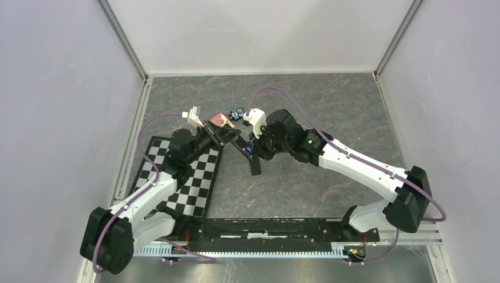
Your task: Load the batteries into the remote control
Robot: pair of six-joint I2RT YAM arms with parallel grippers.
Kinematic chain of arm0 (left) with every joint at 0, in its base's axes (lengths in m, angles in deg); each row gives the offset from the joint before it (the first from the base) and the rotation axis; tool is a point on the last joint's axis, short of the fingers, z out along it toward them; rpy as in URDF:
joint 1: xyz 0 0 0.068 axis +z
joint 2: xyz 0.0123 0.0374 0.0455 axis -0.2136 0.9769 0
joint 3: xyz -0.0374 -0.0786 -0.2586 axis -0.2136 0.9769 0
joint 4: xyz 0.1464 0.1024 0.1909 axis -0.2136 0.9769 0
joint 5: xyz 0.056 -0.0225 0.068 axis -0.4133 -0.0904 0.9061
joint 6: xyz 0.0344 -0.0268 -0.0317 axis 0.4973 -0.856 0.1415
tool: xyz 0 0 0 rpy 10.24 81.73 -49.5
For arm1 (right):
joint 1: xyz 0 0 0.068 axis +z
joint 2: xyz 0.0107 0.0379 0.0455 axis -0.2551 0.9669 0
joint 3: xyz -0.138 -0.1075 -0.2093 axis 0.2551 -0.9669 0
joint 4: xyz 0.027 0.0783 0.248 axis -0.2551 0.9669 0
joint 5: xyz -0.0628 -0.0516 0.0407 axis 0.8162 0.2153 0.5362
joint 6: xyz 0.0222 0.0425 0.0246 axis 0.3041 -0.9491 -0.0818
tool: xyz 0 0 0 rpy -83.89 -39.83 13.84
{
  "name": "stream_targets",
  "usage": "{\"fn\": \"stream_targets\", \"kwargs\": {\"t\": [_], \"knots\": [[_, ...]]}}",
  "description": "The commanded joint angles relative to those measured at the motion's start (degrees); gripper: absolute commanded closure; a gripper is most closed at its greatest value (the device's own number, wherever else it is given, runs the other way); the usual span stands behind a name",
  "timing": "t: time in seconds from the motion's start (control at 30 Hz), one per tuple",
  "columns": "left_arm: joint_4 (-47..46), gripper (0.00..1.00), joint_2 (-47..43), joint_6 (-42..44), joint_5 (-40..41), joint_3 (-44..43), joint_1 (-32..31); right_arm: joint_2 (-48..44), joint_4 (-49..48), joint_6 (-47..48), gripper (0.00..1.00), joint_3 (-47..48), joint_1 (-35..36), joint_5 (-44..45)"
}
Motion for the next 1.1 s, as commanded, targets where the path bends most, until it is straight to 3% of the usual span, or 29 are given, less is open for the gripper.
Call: {"fn": "stream_targets", "kwargs": {"t": [0.0, 0.37, 0.63, 0.9, 1.0, 1.07], "knots": [[-2.1, 0.98, 0.0, 1.1, 1.7, -1.9, 0.0, -0.6, 1.1, -0.8, 0.91, 3.1, 0.2, 1.5], [-3.6, 0.98, 0.6, -1.4, 0.3, -2.2, 0.0, 2.2, 0.7, -0.8, 0.88, 2.9, 0.2, 0.0], [-6.4, 0.98, 1.2, -6.7, -1.0, -1.0, 0.0, 3.2, -1.1, -2.2, 0.73, 2.6, 0.2, 0.4], [-6.6, 0.98, 1.5, -9.8, -0.8, 0.2, 0.4, 1.3, -3.1, -4.2, 0.64, 1.8, 0.0, 0.3], [-6.5, 0.98, 1.3, -10.5, -0.6, 0.7, 0.7, 0.1, -4.0, -5.5, 0.56, 1.4, -0.2, 0.1], [-6.6, 0.98, 1.2, -11.0, -0.5, 1.1, 0.8, -1.0, -5.4, -6.3, 0.45, 0.7, -0.5, 0.1]]}}
